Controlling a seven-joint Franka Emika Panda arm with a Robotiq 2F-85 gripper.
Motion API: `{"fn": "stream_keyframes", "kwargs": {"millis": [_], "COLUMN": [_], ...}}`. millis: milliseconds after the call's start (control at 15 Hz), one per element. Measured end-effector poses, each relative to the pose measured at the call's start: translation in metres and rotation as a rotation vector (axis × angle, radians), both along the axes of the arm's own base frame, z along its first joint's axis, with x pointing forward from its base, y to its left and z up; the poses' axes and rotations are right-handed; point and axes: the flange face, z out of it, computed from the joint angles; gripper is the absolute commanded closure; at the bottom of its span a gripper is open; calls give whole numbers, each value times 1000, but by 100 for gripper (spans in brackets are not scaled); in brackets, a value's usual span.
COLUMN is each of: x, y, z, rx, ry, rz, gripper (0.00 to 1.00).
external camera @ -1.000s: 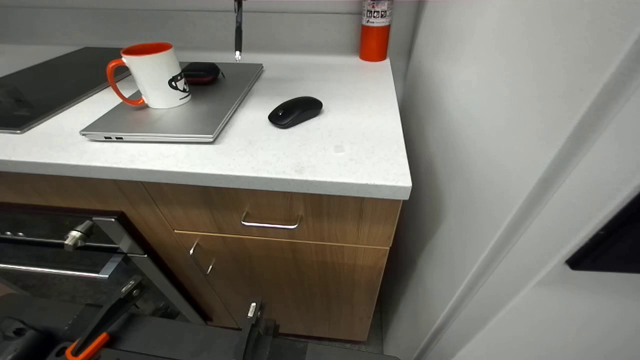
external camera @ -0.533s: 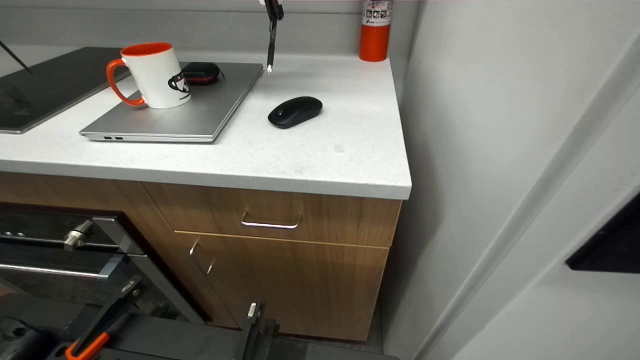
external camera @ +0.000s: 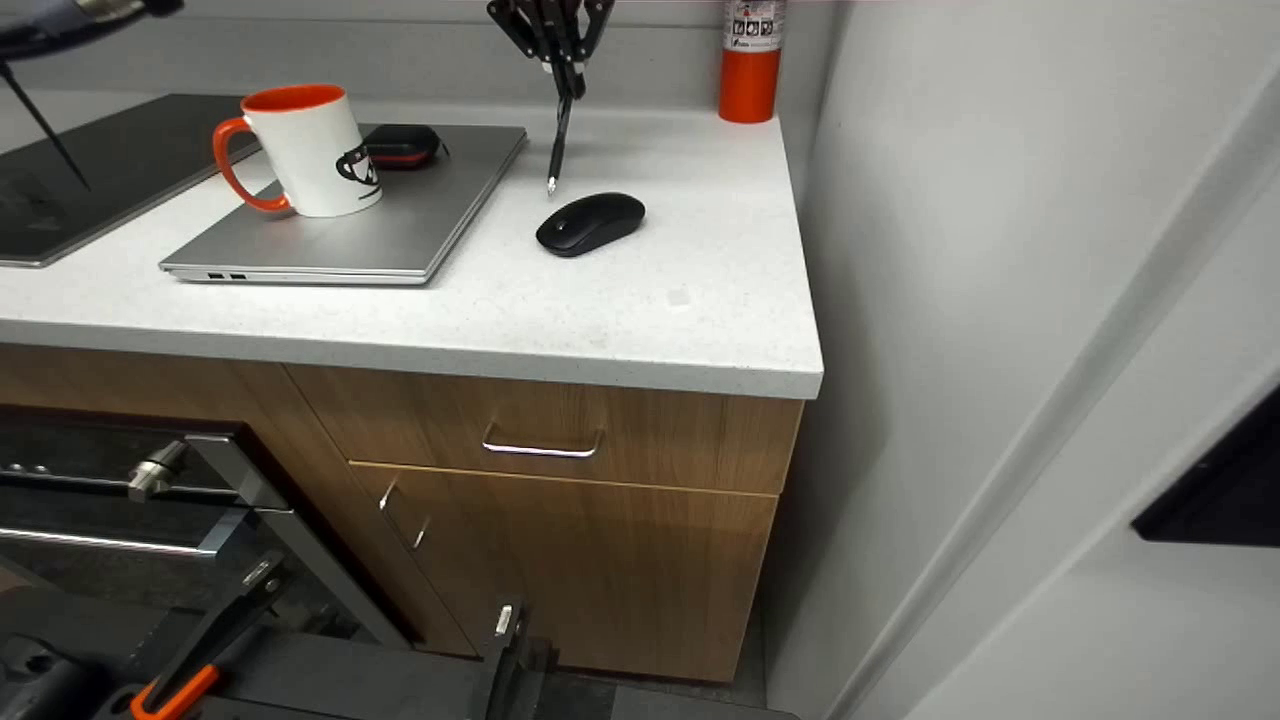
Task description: Put the pen near the mouse
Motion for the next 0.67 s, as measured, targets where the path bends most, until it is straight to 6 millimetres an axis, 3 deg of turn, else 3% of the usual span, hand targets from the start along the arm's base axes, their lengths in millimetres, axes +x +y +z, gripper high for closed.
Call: {"fn": "stream_keyframes", "kwargs": {"millis": [200, 267, 400, 667], "x": [8, 10, 14, 18], "y": [-6, -7, -9, -10], "z": [-13, -16, -21, -22], "rx": [-3, -3, -4, -6], "ry": [5, 5, 4, 1], "rz": [-21, -26, -32, -33], "gripper": [97, 63, 56, 26]}}
